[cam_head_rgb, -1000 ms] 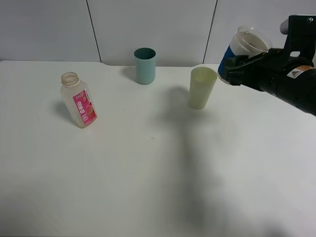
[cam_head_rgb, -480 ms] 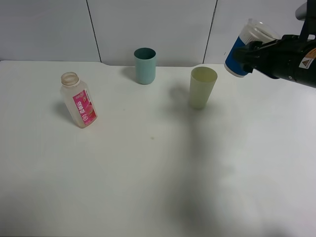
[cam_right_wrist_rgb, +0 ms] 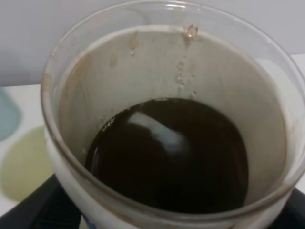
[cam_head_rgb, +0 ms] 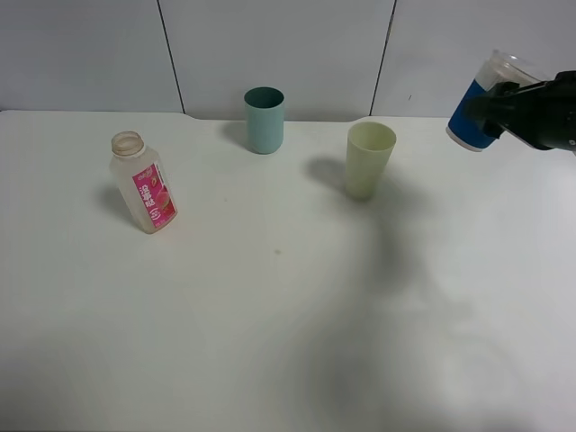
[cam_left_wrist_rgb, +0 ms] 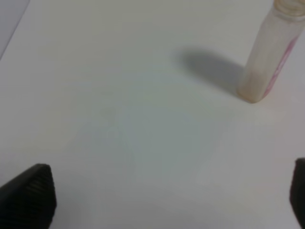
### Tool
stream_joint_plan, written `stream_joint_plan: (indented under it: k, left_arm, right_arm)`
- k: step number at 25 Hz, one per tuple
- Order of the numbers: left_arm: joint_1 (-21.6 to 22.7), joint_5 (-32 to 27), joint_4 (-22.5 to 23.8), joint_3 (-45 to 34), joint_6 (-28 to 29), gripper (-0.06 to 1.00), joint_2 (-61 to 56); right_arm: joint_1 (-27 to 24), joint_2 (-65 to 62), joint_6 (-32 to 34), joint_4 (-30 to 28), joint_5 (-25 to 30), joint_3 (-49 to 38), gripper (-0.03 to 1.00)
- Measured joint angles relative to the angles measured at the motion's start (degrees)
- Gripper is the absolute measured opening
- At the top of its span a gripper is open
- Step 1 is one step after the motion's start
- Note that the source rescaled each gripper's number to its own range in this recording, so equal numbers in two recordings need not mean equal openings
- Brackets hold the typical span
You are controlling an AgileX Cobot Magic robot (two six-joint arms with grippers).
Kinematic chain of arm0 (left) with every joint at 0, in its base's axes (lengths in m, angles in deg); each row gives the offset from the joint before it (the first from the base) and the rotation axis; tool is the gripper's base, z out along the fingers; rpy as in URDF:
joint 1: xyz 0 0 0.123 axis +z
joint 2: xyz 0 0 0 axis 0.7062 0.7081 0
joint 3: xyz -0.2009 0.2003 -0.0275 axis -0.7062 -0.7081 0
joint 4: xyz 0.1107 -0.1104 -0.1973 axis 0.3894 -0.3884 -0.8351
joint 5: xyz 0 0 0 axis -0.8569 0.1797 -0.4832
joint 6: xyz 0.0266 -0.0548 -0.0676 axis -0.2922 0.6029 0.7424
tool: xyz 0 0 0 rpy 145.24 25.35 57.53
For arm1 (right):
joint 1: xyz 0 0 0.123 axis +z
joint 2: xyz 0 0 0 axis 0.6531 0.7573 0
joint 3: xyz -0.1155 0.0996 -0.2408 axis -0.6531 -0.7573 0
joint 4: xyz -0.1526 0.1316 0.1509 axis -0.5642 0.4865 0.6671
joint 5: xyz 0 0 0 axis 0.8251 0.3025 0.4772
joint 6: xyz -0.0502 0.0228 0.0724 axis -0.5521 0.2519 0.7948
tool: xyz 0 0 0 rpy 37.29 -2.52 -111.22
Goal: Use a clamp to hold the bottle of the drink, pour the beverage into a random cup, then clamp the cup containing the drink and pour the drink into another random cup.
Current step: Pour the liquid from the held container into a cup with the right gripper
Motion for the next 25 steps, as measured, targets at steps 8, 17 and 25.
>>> stream_joint_plan:
  k: [8,17,25]
  left_arm:
    - [0.00,0.00,0.00,0.00,0.00,1.00,0.00]
    - [0.00,0.00,0.00,0.00,0.00,1.00,0.00]
    - [0.00,0.00,0.00,0.00,0.00,1.00,0.00]
  right_arm:
    - [-2.73,0.04,3.48,-5.36,1.41,0.88,0.00]
    - [-2.49,0.06,25.10,-27.50,7.96,4.00,0.00]
    - [-1.86,0.06,31.94,-35.70,10.11,4.00,0.00]
